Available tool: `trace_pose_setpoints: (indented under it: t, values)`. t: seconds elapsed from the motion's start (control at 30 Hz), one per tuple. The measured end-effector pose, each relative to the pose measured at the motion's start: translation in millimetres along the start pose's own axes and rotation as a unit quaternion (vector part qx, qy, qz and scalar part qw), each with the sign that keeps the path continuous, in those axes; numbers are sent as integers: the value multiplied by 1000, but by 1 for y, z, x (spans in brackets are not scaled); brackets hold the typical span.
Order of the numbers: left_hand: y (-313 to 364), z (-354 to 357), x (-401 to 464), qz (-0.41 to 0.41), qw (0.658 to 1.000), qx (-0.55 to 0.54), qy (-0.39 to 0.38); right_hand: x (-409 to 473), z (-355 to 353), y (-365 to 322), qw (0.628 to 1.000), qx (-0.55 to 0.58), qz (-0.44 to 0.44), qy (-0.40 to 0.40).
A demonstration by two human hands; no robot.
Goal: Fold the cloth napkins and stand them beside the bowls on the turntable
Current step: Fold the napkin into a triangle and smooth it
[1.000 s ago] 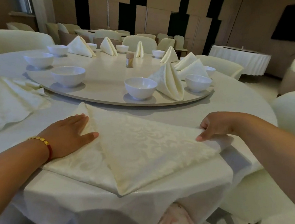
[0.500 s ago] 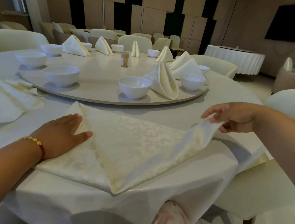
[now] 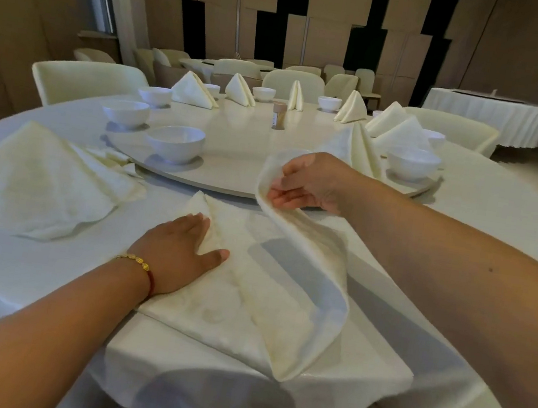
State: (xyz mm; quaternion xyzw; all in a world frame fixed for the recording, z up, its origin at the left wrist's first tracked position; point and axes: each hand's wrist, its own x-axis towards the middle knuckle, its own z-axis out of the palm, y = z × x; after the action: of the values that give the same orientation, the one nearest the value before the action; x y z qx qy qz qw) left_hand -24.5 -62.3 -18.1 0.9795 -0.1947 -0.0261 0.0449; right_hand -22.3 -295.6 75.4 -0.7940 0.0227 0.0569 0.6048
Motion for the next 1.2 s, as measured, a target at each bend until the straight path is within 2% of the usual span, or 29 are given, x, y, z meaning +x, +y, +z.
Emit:
trace_pose_setpoints:
  t: [0.1,0.2,0.53,0.9,0.97,1.07,1.2]
  values:
    - [0,0,0,7,1000,-1,7,26,36,7,990,-142,-1,15]
    - [0,-1,-1,13,1000,-3,7,50,59,14,961,-276,-7,26]
    - [-2,0,0,15,1000,-10,3,88,91,27,862,-501,-51,53]
    - [-5,-7,2,22,997,-69,-15,93,98,25,838,-541,-38,60]
    - [-8,-11,5,29,996,-75,-26,93,98,27,846,-528,-35,64]
    - [-11,-18,13,32,998,-19,-42,96,98,31,867,-492,-33,69]
    - [-11,-18,18,31,999,17,-24,95,93,35,894,-443,-38,53]
